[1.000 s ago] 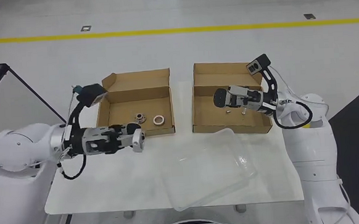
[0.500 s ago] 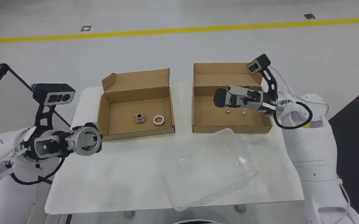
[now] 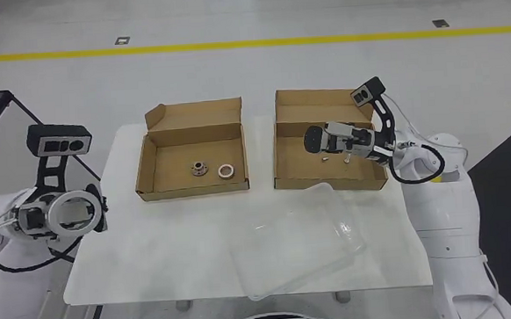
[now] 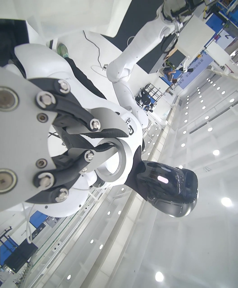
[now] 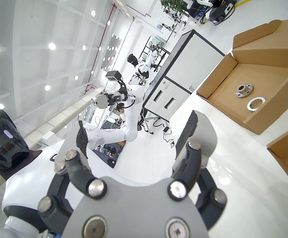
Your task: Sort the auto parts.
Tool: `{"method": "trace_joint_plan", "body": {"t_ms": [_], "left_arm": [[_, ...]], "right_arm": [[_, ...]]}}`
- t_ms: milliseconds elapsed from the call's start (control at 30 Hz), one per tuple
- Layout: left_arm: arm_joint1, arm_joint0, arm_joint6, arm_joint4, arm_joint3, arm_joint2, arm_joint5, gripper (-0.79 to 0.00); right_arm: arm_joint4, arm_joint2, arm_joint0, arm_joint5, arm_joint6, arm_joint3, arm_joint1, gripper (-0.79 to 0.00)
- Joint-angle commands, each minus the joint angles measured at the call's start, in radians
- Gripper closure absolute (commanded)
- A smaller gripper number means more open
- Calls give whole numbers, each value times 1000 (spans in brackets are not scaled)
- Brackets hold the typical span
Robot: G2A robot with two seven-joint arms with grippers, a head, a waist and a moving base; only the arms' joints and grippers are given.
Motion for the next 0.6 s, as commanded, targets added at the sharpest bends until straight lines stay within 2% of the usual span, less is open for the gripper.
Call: {"method": "trace_joint_plan", "body": {"t_ms": [0,300,567], "left_arm": [[0,4,0,10,9,-7,-3,0],[-7,20,32,53,39,-43,9,0],[-11,8,75,179,32,-57,-1,0]], "right_arm": [[0,0,0,0,0,0,0,-785],[0,0,0,0,0,0,0,-785],[0,0,0,0,0,0,0,-785]]}}
